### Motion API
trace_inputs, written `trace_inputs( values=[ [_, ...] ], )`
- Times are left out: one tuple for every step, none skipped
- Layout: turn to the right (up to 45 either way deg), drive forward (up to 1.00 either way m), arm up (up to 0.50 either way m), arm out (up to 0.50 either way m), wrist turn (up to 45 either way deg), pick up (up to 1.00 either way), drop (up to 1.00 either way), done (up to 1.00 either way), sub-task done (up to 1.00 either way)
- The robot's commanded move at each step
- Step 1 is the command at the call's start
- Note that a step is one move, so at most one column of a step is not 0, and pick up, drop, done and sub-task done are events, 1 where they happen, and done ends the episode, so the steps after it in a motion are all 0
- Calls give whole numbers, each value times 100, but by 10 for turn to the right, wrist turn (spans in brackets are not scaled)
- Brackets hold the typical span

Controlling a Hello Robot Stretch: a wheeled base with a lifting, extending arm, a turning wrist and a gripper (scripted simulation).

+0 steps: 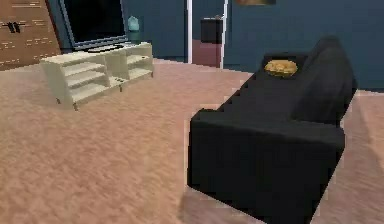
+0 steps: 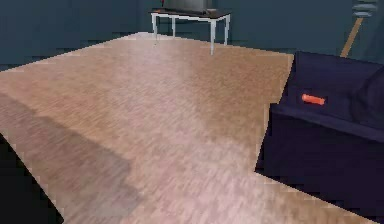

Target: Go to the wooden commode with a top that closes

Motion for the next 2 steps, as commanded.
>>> trace_inputs(
  values=[
    [0,65,0,0,0,0,0,0,0],
    [-450,0,0,0,0,0,0,0,0]
  ],
)
